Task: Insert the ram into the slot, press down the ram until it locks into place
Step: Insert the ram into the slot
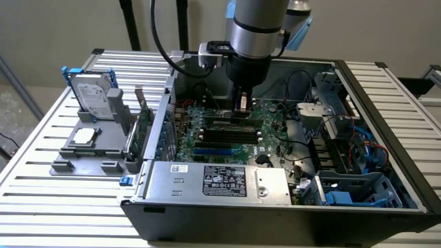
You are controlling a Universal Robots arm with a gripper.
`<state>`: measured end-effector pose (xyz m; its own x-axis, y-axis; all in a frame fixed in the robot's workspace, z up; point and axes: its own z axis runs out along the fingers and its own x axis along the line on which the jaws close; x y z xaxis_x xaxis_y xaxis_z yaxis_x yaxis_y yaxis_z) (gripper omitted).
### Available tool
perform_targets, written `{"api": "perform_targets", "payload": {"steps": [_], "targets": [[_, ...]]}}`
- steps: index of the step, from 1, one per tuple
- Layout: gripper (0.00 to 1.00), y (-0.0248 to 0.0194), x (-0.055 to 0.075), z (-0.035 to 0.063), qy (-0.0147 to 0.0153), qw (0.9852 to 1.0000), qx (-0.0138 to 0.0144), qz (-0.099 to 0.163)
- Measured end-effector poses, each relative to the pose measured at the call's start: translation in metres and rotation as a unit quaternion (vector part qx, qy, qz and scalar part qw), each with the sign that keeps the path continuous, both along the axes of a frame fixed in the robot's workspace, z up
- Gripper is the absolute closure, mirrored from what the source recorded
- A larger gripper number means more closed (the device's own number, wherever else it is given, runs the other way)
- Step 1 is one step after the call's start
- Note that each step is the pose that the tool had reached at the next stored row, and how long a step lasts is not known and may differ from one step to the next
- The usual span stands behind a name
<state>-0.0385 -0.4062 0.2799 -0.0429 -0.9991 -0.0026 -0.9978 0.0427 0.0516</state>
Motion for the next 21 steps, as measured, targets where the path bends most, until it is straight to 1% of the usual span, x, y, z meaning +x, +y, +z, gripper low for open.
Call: {"api": "perform_targets", "payload": {"steps": [3,7,12,21], "targets": [[0.87,0.0001,0.000,-0.0022,-0.0001,1.0000,-0.0001,0.000],[0.87,0.0005,0.000,-0.0087,-0.0010,1.0000,-0.0001,0.000],[0.87,0.0013,0.000,-0.0160,-0.0011,1.0000,-0.0001,0.000],[0.87,0.0047,0.000,-0.0258,-0.0011,1.0000,-0.0001,0.000]]}}
